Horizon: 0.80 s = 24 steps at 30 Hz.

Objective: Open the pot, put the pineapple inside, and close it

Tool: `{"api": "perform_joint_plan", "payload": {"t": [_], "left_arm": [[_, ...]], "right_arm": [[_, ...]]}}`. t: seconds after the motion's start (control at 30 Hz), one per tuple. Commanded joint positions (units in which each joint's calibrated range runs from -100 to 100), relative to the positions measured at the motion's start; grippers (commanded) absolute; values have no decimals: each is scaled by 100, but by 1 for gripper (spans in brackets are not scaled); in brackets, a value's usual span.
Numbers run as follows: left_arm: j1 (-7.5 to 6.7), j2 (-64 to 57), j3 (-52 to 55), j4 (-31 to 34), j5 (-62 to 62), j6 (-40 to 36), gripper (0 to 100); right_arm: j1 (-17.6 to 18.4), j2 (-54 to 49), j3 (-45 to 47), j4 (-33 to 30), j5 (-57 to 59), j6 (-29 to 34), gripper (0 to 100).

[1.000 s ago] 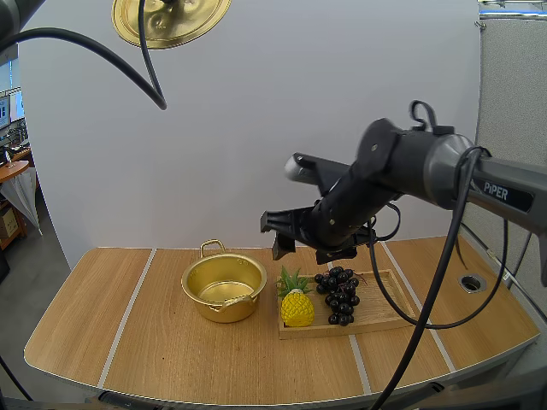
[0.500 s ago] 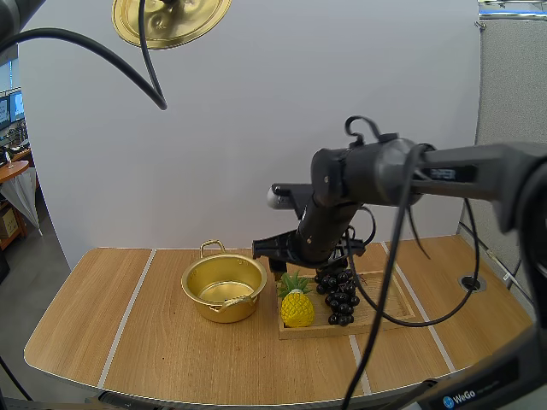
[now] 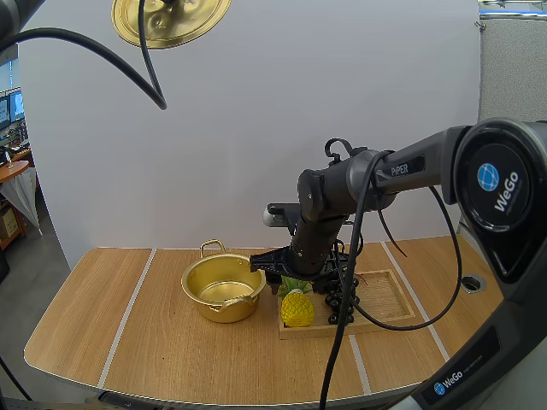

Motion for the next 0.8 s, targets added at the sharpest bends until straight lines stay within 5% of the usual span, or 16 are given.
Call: {"api": "perform_joint_plan", "payload": {"t": [0.0, 0.77], "left_arm": [[2, -35, -50, -7, -206, -43, 0], [2, -35, -50, -7, -206, -43, 0]], "right_arm": [[9, 115, -35, -48, -173, 4, 100], [9, 930, -35, -157, -474, 122, 100]]}}
